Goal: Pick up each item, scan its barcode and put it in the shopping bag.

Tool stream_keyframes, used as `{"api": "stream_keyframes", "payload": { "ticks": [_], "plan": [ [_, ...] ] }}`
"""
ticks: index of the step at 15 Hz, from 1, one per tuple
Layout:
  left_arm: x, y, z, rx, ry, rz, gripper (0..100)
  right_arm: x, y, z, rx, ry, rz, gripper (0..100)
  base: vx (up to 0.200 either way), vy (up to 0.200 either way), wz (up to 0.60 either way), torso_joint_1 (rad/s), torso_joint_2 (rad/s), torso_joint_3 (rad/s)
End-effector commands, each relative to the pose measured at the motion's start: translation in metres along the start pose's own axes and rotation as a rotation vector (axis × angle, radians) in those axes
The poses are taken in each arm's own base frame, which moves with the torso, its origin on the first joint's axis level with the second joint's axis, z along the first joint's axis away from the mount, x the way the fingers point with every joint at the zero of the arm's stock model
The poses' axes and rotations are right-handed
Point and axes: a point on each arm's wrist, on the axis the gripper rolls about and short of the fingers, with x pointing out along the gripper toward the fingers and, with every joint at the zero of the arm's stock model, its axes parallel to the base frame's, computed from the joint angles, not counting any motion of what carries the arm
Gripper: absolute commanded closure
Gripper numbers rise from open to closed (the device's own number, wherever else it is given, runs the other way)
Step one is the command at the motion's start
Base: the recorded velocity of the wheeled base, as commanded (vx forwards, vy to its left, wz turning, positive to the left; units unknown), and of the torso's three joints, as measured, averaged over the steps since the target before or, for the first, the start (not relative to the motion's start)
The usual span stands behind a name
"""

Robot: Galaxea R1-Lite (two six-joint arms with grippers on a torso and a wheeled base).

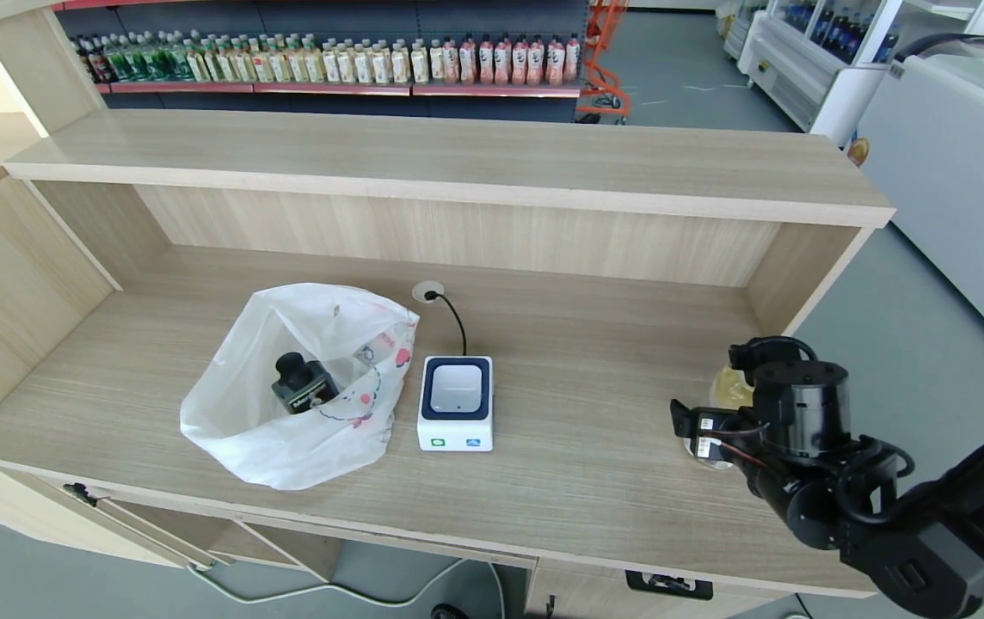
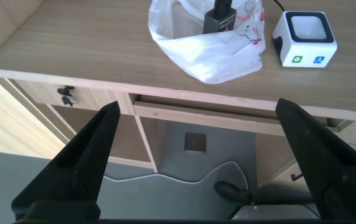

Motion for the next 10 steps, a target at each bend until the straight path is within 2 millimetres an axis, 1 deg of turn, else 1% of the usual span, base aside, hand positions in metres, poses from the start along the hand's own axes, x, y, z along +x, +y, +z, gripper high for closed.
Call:
{"api": "stream_keyframes", "payload": {
  "ticks": [1,7,10],
  "plan": [
    [0.000,0.000,0.000,0.000,0.000,0.000,0,0.012,-0.001,-0.008,-0.023,0.016,-0.021,0,0.000,0.000,0.00,0.000,0.00,0.000],
    [0.000,0.000,0.000,0.000,0.000,0.000,0,0.029,0.008,-0.008,-0.021,0.006,-0.020,0,0.000,0.000,0.00,0.000,0.00,0.000],
    [0.000,0.000,0.000,0.000,0.000,0.000,0,0.030,0.009,-0.006,-0.026,-0.001,-0.016,0,0.000,0.000,0.00,0.000,0.00,0.000]
  ]
}}
